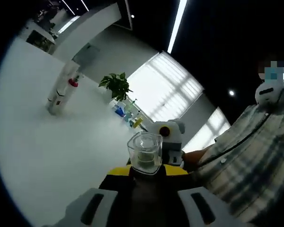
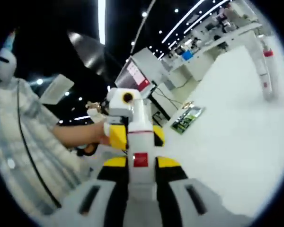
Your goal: Arrange the skincare products in the storage area until every visible bottle or jar stands upright without overlapping.
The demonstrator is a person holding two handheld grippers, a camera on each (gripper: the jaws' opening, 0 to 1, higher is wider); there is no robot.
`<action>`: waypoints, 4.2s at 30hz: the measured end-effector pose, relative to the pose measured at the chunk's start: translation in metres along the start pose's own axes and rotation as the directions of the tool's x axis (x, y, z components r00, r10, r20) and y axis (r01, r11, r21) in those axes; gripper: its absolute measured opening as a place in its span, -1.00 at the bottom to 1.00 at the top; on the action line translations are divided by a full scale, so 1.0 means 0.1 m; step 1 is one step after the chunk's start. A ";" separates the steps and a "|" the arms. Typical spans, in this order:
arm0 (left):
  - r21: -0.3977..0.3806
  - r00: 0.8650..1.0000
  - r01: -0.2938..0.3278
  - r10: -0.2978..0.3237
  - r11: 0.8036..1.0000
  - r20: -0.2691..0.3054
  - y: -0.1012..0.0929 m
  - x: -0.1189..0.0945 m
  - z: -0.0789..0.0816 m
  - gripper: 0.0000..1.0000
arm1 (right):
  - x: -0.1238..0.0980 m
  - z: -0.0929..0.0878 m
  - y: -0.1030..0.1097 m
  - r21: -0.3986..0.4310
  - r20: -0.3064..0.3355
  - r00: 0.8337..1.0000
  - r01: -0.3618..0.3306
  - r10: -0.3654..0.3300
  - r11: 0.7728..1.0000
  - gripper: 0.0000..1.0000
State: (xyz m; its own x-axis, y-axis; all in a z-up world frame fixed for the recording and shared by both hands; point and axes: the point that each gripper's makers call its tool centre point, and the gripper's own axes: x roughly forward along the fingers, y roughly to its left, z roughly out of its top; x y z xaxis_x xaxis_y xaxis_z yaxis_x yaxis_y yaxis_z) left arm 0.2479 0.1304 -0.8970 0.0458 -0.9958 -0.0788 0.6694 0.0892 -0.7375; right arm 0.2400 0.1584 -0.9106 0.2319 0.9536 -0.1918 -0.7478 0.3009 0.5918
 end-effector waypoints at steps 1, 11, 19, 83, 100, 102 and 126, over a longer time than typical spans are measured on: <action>-0.007 1.000 -0.003 0.003 1.000 0.018 0.01 0.00 0.03 -0.54 | -0.02 0.03 -0.01 -0.009 0.017 1.000 0.005 -0.005 1.000 -0.61; -0.051 0.993 0.025 -0.019 0.998 0.120 -0.04 -0.02 0.09 -0.54 | -0.09 0.22 -0.01 0.071 0.129 0.991 -0.039 0.030 0.997 -0.61; -0.055 0.981 0.061 -0.050 0.997 0.188 -0.15 -0.08 0.10 -0.57 | -0.05 0.17 0.10 0.129 0.115 0.988 -0.114 0.100 0.985 -0.61; -0.013 0.999 -0.016 0.017 1.000 0.027 -0.16 0.13 -0.26 -0.58 | -0.26 0.35 0.08 0.105 -0.095 0.984 -0.143 0.153 0.984 -0.69; -0.021 0.984 -0.156 0.157 0.987 0.077 -0.06 0.00 -0.18 -0.53 | -0.15 0.40 0.03 0.124 -0.105 0.978 -0.166 0.179 0.978 -0.69; -0.019 0.980 -0.173 0.174 0.985 0.094 -0.05 -0.03 -0.15 -0.53 | -0.14 0.41 0.02 0.125 -0.103 0.978 -0.169 0.182 0.978 -0.69; 0.385 0.685 -0.693 0.724 0.609 0.088 0.61 -0.57 -0.18 -0.35 | -0.13 0.75 -0.49 0.120 0.017 1.000 0.001 -0.004 0.993 -0.69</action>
State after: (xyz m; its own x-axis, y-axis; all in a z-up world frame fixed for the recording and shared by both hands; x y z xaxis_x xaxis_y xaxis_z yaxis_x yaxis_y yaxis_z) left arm 0.2724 0.1928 -0.9493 0.5811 -0.6188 -0.5285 0.6615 0.7375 -0.1362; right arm 0.3206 0.1313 -0.8782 0.2451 0.9525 -0.1807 -0.6673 0.3009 0.6813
